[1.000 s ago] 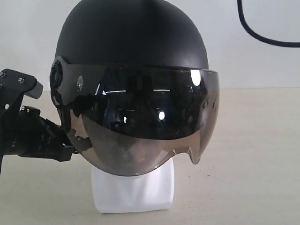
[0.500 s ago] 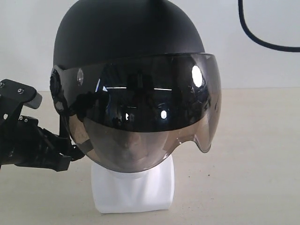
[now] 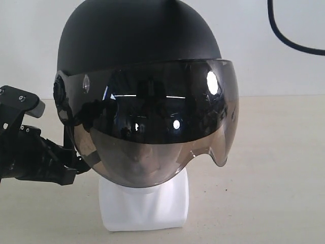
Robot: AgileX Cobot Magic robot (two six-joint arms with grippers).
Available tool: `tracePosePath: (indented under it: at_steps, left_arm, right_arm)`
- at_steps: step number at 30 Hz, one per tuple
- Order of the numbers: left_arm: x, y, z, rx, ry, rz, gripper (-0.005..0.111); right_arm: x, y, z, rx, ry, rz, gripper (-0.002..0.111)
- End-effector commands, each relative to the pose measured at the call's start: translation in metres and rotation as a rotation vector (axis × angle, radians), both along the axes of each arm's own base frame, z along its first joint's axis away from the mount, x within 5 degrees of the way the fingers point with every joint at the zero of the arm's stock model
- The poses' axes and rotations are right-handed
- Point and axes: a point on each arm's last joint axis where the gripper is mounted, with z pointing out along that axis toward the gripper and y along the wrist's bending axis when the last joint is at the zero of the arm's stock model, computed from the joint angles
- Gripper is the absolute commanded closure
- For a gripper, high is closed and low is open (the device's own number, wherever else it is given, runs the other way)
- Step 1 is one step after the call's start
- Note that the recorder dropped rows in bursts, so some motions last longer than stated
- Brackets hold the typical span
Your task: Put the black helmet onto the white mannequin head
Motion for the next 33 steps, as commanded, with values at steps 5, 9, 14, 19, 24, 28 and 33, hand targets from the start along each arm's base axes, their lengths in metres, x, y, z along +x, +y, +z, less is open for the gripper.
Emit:
tracePosePath:
  at_steps: [5, 9, 14, 19, 24, 28, 33]
  left_arm:
    - [-0.002, 0.003, -0.005, 0.036, 0.004, 0.02, 0.102]
    - [-0.002, 0.003, -0.005, 0.04, 0.001, 0.016, 0.102]
    - [-0.002, 0.003, -0.007, 0.043, 0.004, 0.014, 0.102]
    - [-0.005, 0.004, -0.016, 0.059, 0.038, 0.01, 0.102]
    - [-0.005, 0.005, -0.02, 0.065, 0.05, 0.012, 0.102]
    - [-0.004, 0.006, -0.02, 0.074, 0.045, 0.024, 0.102]
    - [-0.004, 0.006, -0.02, 0.074, 0.045, 0.024, 0.102]
  right_arm:
    - [-0.01, -0.001, -0.005, -0.033, 0.09, 0.041, 0.108]
    - [-0.012, 0.0, -0.004, -0.014, 0.101, 0.056, 0.108]
    - [-0.011, 0.0, -0.004, -0.016, 0.098, 0.054, 0.108]
    - [-0.011, 0.0, -0.004, -0.014, 0.088, 0.051, 0.108]
    - [-0.011, -0.001, -0.004, -0.015, 0.087, 0.051, 0.108]
    - [-0.011, -0.001, -0.004, -0.015, 0.087, 0.051, 0.108]
    - [-0.011, -0.001, -0.004, -0.015, 0.087, 0.051, 0.108]
